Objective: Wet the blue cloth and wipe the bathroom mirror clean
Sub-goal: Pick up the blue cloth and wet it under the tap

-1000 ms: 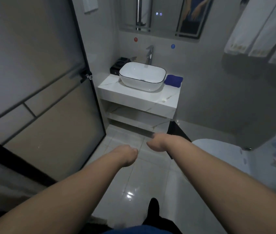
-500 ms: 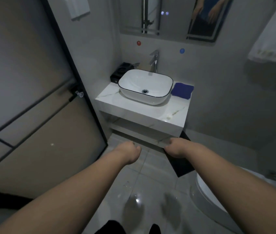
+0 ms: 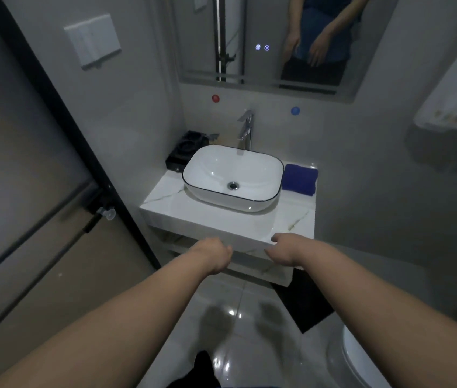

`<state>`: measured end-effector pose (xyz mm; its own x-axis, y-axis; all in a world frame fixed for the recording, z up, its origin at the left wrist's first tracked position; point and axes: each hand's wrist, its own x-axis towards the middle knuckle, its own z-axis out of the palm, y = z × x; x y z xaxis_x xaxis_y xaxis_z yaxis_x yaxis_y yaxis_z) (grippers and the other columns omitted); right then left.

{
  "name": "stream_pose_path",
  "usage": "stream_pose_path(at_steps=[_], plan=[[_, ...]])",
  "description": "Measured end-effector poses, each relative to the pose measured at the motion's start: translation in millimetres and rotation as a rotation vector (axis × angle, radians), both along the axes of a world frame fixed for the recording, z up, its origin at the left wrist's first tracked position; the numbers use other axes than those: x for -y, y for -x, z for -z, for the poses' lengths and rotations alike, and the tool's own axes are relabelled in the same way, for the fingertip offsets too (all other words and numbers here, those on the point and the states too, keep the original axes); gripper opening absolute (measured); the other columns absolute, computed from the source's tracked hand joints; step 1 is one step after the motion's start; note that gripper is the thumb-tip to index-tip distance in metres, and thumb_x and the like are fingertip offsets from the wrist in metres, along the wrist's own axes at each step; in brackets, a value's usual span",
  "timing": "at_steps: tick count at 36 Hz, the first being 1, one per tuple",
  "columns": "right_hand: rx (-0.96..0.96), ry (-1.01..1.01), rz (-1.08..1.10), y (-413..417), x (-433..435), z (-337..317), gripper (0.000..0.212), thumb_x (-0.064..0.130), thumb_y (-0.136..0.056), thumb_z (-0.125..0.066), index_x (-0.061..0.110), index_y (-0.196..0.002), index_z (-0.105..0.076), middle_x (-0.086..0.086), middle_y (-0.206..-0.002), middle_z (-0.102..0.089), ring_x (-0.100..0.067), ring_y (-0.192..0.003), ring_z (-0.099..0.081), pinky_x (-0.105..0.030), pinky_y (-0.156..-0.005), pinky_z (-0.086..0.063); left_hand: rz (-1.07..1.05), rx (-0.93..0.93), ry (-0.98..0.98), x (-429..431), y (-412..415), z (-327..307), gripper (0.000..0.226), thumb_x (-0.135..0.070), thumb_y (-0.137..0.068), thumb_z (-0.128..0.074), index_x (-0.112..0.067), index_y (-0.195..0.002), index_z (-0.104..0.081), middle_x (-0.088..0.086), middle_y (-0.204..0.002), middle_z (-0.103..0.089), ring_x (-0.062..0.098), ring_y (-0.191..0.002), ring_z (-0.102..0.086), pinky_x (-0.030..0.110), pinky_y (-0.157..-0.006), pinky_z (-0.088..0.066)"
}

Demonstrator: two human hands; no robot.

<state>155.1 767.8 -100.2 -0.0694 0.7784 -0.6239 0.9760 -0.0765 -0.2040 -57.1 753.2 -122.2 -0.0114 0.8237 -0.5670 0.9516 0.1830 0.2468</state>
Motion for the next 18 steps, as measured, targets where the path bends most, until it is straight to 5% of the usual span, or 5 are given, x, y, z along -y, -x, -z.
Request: stream_pose_path(at_steps=[11, 18], plan=[[-0.007, 0.018, 0.078, 38, -103, -24, 0.066, 0.044, -0.11, -0.04, 0.017, -0.169, -0.028, -0.006, -0.177, -0.028, -0.028, -0.161, -0.031, -0.041, -0.128, -0.027, 0.101, 0.049, -0.051, -142, 27, -18, 0.064, -0.048, -0.106, -0.039, -0.012, -0.158, -0.046, 0.013, -0.165, -0.045, 0.032, -0.149, -0.045, 0.043, -0.121, -0.04], [-0.024, 0.016, 0.098, 40, -174, -21, 0.059, 0.037, -0.106, -0.042, 0.015, -0.162, -0.04, -0.011, -0.166, -0.044, -0.032, -0.148, -0.046, -0.04, -0.118, -0.039, 0.124, 0.089, -0.038, -202, 29, -8, 0.053, -0.042, -0.104, -0.044, -0.015, -0.147, -0.056, 0.011, -0.156, -0.055, 0.031, -0.139, -0.054, 0.039, -0.114, -0.045]])
